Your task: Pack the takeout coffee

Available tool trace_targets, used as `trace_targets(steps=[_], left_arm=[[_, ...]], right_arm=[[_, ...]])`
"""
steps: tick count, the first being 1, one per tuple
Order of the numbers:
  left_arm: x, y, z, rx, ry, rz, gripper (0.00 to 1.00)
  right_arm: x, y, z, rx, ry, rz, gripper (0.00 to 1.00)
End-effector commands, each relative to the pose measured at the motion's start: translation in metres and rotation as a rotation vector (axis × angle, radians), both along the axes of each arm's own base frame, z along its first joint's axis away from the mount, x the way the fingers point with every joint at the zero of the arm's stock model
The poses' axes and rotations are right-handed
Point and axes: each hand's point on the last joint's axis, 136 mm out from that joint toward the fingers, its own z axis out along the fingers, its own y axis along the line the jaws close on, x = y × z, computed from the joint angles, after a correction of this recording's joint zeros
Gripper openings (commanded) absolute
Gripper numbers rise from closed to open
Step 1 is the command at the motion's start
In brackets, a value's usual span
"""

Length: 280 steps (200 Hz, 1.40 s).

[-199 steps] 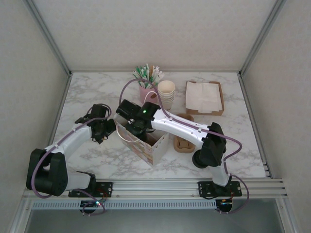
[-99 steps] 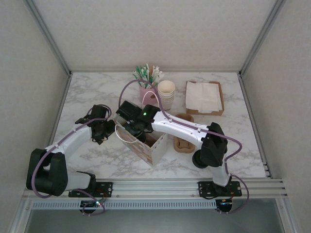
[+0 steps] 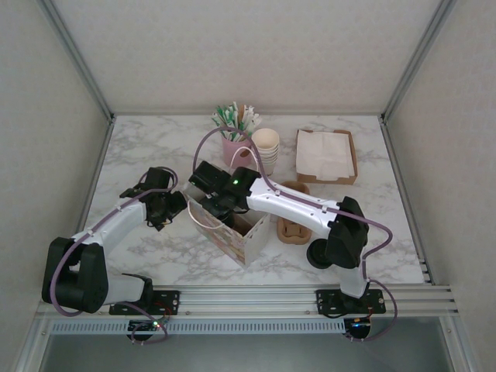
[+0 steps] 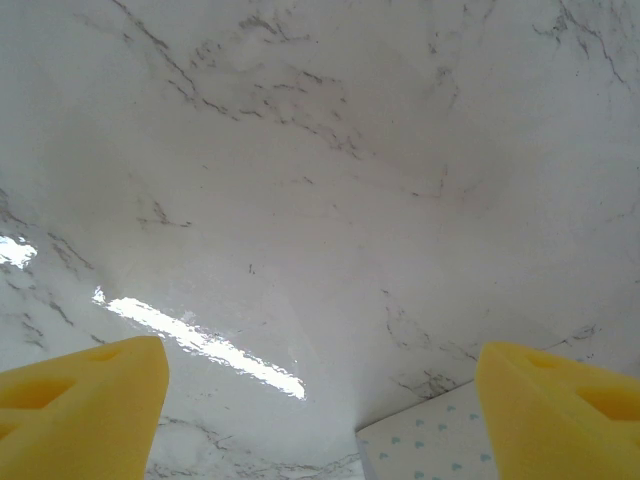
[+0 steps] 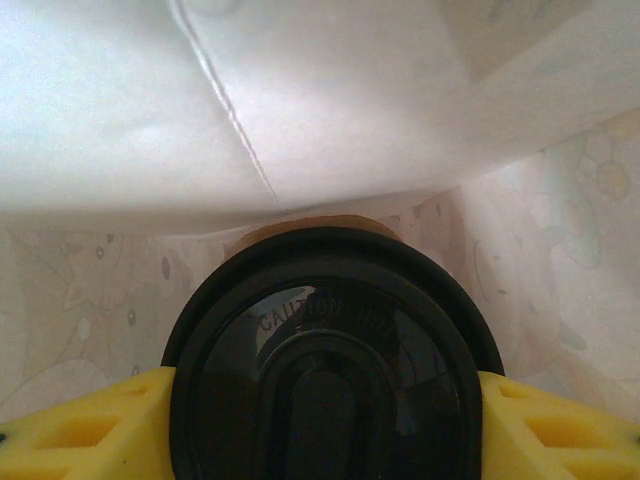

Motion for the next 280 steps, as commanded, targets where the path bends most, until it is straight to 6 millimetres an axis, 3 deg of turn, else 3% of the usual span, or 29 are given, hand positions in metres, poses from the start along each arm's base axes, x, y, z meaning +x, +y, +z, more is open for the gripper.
trace_targets(steps=[1, 82, 129, 163, 215, 280], left_arm=[[-0.002, 0.001, -0.003, -0.011, 0.013, 0.018, 0.8], [0.0, -0.001, -0.003, -0.017, 0.016, 0.019, 0.8], [0.0, -0.001, -0.005, -0.019, 0.019, 0.023, 0.8], [0.001, -0.002, -0.005, -0.021, 0.018, 0.022, 0.8], [0.0, -0.002, -0.006, -0.02, 0.02, 0.019, 0.8], [0.0, -0.001, -0.007, -0.018, 0.022, 0.021, 0.8]], right_arm=[[-0.012, -0.009, 0.01, 0.003, 0.004, 0.021, 0.52], [-0.005, -0.003, 0.032, 0.123, -0.084, 0.017, 0.52], [-0.003, 0.005, 0.034, 0.182, -0.097, 0.02, 0.53], [-0.004, 0.009, 0.012, 0.176, -0.075, 0.019, 0.53], [-0.011, -0.004, -0.037, 0.069, -0.008, 0.006, 0.53], [-0.023, -0.027, -0.068, -0.001, 0.037, -0.008, 0.53]])
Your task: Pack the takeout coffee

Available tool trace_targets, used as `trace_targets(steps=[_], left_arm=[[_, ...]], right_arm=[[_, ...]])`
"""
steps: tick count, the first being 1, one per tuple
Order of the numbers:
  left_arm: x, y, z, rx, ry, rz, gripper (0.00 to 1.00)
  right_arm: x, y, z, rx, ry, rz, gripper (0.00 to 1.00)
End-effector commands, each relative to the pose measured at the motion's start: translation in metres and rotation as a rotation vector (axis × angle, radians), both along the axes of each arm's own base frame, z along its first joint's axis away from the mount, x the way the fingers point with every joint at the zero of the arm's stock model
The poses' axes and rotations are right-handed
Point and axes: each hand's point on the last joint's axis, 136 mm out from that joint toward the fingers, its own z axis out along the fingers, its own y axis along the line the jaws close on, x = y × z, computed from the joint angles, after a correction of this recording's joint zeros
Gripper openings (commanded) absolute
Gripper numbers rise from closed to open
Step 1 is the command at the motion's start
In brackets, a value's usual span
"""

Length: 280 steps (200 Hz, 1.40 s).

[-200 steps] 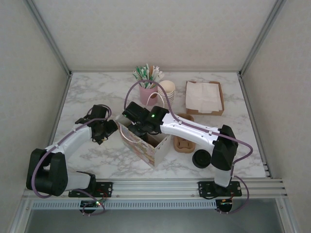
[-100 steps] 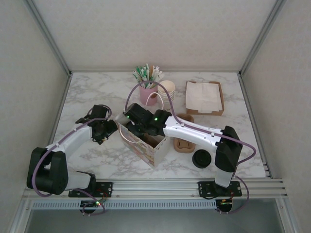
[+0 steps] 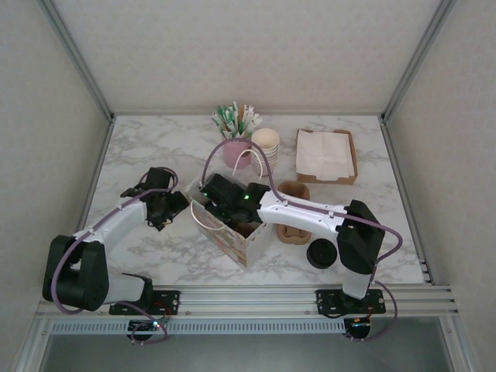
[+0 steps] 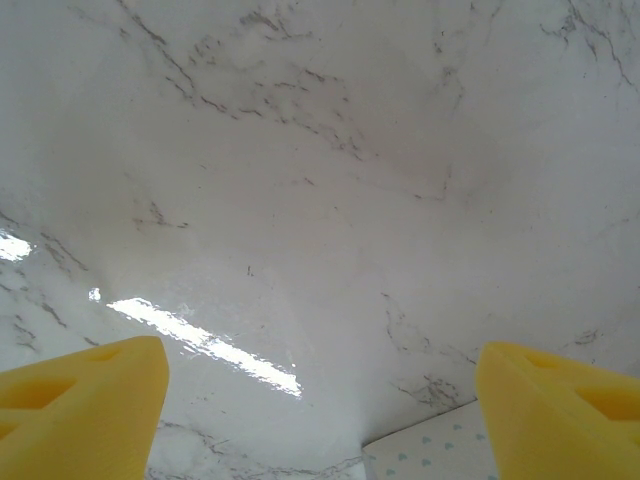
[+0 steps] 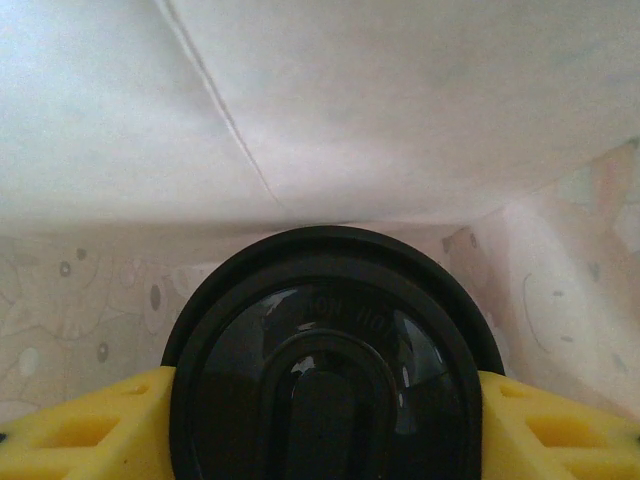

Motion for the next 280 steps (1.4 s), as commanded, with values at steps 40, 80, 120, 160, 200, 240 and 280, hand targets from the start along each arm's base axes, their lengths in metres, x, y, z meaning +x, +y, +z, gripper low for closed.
trace_targets(steps=[40, 80, 120, 160, 200, 240, 280], left_arm=[[-0.002, 0.0, -0.005, -0.011, 0.016, 0.013, 0.8], [-0.003, 0.001, -0.004, -0.007, 0.016, 0.015, 0.8], [-0.003, 0.0, -0.004, -0.007, 0.014, 0.015, 0.8], [-0.004, 0.0, -0.002, 0.002, 0.01, 0.014, 0.8], [-0.002, 0.001, 0.002, 0.002, 0.001, 0.017, 0.8], [-0.002, 0.001, 0.005, 0.003, -0.004, 0.018, 0.8], [-0.002, 0.002, 0.008, 0.01, -0.011, 0.02, 0.8]], right_arm=[[-0.028, -0.038, -0.067, -0.189, 0.131, 0.0, 0.53], [-0.035, -0.056, -0.088, -0.274, 0.152, 0.005, 0.53], [-0.045, -0.067, -0.111, -0.366, 0.186, 0.029, 0.53], [-0.045, -0.06, -0.101, -0.337, 0.172, 0.027, 0.54], [-0.019, -0.033, -0.041, -0.223, 0.056, -0.022, 0.61], [0.0, -0.013, 0.017, -0.107, -0.039, -0.066, 0.77], [0.006, -0.006, 0.058, -0.015, -0.076, -0.085, 0.85]])
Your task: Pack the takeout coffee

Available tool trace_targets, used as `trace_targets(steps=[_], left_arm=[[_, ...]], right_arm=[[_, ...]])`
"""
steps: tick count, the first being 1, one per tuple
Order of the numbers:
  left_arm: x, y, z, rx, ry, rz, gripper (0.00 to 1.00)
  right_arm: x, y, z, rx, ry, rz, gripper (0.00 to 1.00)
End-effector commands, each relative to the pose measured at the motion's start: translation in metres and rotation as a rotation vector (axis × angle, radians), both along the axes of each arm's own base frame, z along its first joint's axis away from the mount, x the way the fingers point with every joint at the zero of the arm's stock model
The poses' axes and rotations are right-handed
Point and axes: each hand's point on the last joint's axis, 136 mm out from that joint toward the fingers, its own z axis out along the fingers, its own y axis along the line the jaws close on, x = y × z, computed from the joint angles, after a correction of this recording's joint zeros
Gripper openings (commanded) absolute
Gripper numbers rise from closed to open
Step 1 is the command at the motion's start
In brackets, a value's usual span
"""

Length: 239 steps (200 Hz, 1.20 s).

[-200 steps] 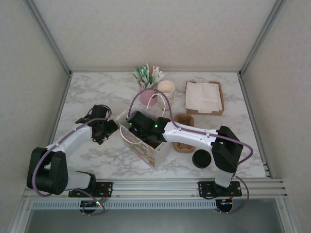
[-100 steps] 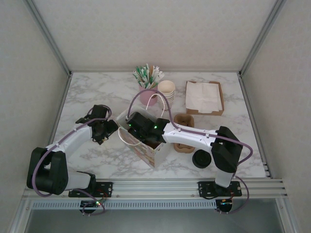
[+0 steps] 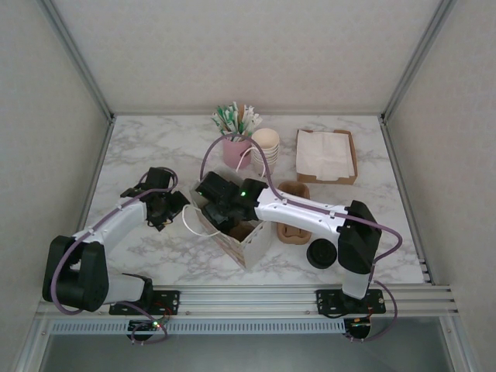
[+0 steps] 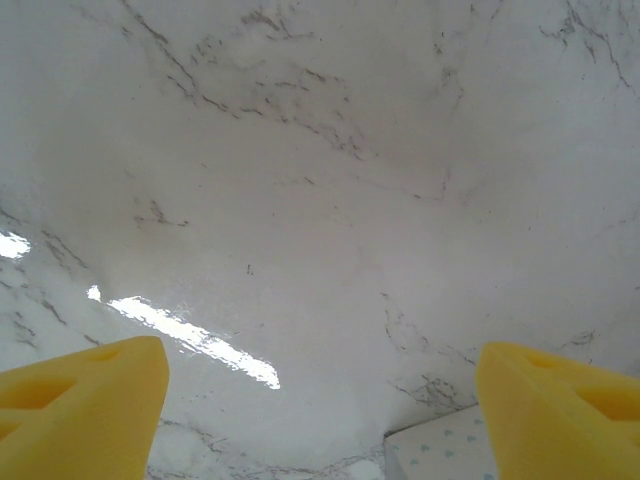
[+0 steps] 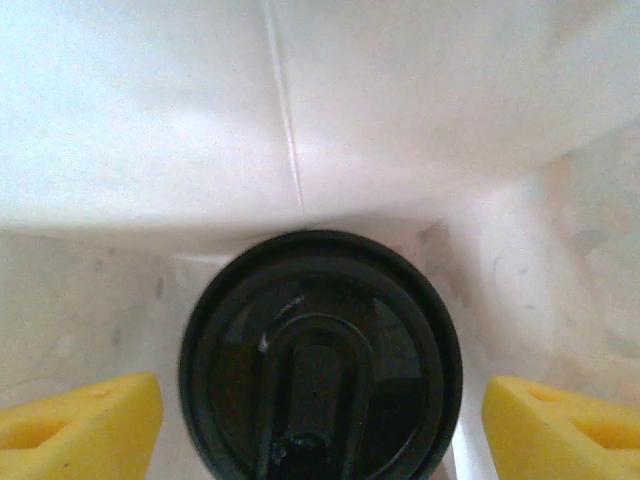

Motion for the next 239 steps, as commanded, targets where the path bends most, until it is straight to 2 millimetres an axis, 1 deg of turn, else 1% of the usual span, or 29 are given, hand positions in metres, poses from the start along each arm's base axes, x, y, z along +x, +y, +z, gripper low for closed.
trace_targets(steps=[1, 36, 53, 98, 131, 154, 168, 174, 186, 187, 189, 201, 214, 223, 239], left_arm=[[-0.002, 0.002, 0.007, 0.009, -0.009, 0.012, 0.8], [-0.001, 0.002, 0.007, 0.01, -0.009, 0.012, 0.8], [-0.001, 0.001, 0.007, 0.009, -0.009, 0.011, 0.8], [0.0, 0.001, 0.009, 0.01, -0.011, 0.008, 0.8], [0.001, 0.001, 0.012, 0.011, -0.019, 0.007, 0.8], [0.002, 0.001, 0.016, 0.014, -0.024, 0.002, 0.8], [0.002, 0.002, 0.02, 0.017, -0.031, 0.001, 0.8], [0.002, 0.003, 0.021, 0.019, -0.033, 0.001, 0.8], [0.002, 0.003, 0.023, 0.024, -0.041, 0.0, 0.8], [0.002, 0.003, 0.024, 0.024, -0.042, 0.0, 0.8], [0.002, 0.004, 0.024, 0.025, -0.042, 0.0, 0.8], [0.002, 0.004, 0.025, 0.027, -0.045, -0.002, 0.8], [0.003, 0.004, 0.027, 0.026, -0.051, -0.001, 0.8], [0.003, 0.004, 0.029, 0.027, -0.054, -0.004, 0.8], [0.004, 0.004, 0.032, 0.032, -0.063, -0.014, 0.8]], right_arm=[[0.002, -0.001, 0.032, 0.042, -0.039, -0.023, 0.85], [0.001, -0.004, 0.049, 0.048, -0.036, -0.033, 0.86], [0.0, -0.006, 0.061, 0.06, -0.041, -0.038, 0.86], [-0.006, -0.012, 0.11, 0.14, -0.047, -0.043, 0.86], [-0.009, -0.017, 0.149, 0.2, -0.074, -0.033, 0.81], [-0.013, -0.022, 0.168, 0.223, -0.083, -0.018, 0.78], [-0.013, -0.029, 0.189, 0.241, -0.114, -0.021, 0.75], [-0.013, -0.031, 0.203, 0.268, -0.135, -0.018, 0.74], [-0.014, -0.033, 0.222, 0.314, -0.166, -0.004, 0.72], [-0.014, -0.034, 0.228, 0.329, -0.176, -0.002, 0.71], [-0.014, -0.034, 0.228, 0.329, -0.176, -0.002, 0.71], [-0.013, -0.037, 0.251, 0.384, -0.232, 0.002, 0.68], [-0.005, -0.044, 0.271, 0.422, -0.301, -0.023, 0.66], [0.002, -0.049, 0.28, 0.434, -0.334, -0.046, 0.65], [0.019, -0.062, 0.295, 0.461, -0.384, -0.102, 0.61]])
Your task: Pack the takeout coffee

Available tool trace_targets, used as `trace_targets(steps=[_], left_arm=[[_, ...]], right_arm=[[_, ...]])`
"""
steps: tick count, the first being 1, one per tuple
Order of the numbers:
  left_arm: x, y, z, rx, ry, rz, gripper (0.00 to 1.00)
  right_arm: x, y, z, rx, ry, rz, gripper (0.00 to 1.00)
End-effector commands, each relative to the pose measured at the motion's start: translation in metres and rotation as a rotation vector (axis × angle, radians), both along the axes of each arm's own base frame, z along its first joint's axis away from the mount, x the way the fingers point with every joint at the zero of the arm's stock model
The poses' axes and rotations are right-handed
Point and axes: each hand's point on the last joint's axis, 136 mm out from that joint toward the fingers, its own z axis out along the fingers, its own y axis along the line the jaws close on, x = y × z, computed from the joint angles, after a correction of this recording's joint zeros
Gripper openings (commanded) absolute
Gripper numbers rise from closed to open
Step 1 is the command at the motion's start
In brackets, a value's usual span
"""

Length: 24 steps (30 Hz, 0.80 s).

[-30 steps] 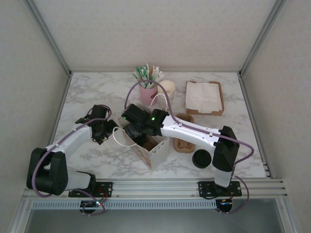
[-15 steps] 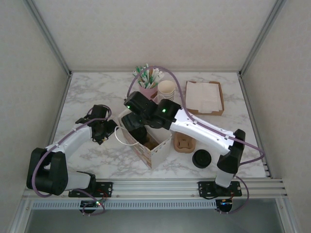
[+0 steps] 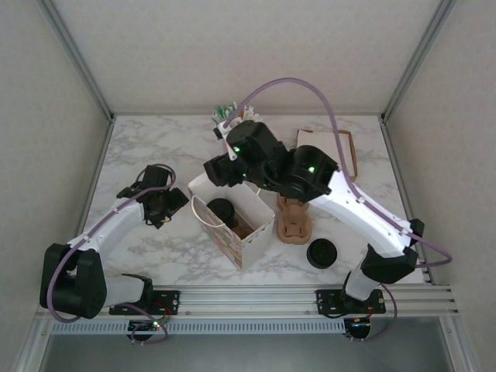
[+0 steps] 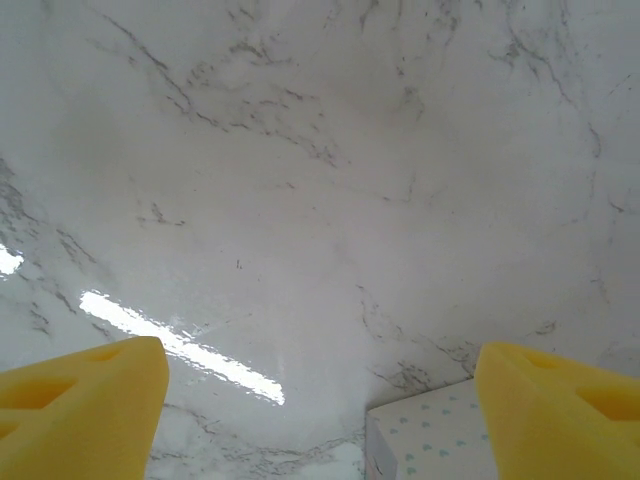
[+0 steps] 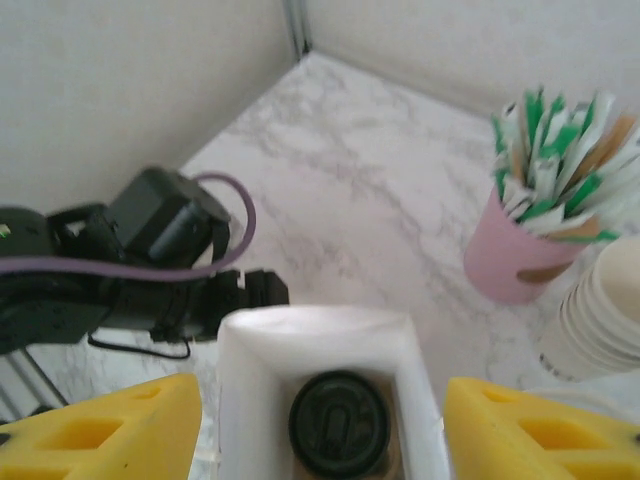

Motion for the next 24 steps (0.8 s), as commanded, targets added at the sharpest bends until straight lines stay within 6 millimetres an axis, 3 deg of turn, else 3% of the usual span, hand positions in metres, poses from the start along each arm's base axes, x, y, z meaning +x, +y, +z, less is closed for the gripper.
trace_targets(steps=[1, 4, 7, 14, 17, 19, 21, 24], left_arm=[[0.002, 0.003, 0.014, 0.033, -0.025, -0.016, 0.8], [0.005, 0.002, 0.023, 0.039, -0.054, -0.055, 0.79], [0.01, 0.001, 0.038, 0.059, -0.106, -0.102, 0.78], [0.04, -0.007, 0.113, 0.143, -0.241, -0.299, 0.69], [0.058, -0.016, 0.142, 0.152, -0.262, -0.382, 0.54], [0.073, -0.023, 0.156, 0.152, -0.277, -0.413, 0.53], [0.09, -0.029, 0.171, 0.152, -0.304, -0.441, 0.45], [0.115, -0.038, 0.186, 0.146, -0.336, -0.464, 0.42]], right_arm=[[0.026, -0.025, 0.048, 0.093, -0.132, -0.1, 0.61], [0.051, -0.039, 0.055, 0.128, -0.149, -0.163, 0.58], [0.071, -0.049, 0.047, 0.126, -0.134, -0.2, 0.57], [0.116, -0.082, 0.001, 0.127, -0.001, -0.312, 0.49], [0.121, -0.092, -0.017, 0.123, 0.031, -0.342, 0.46], [0.117, -0.094, -0.029, 0.113, 0.054, -0.344, 0.45], [0.123, -0.11, -0.043, 0.098, 0.075, -0.389, 0.45], [0.119, -0.122, -0.062, 0.084, 0.103, -0.41, 0.44]])
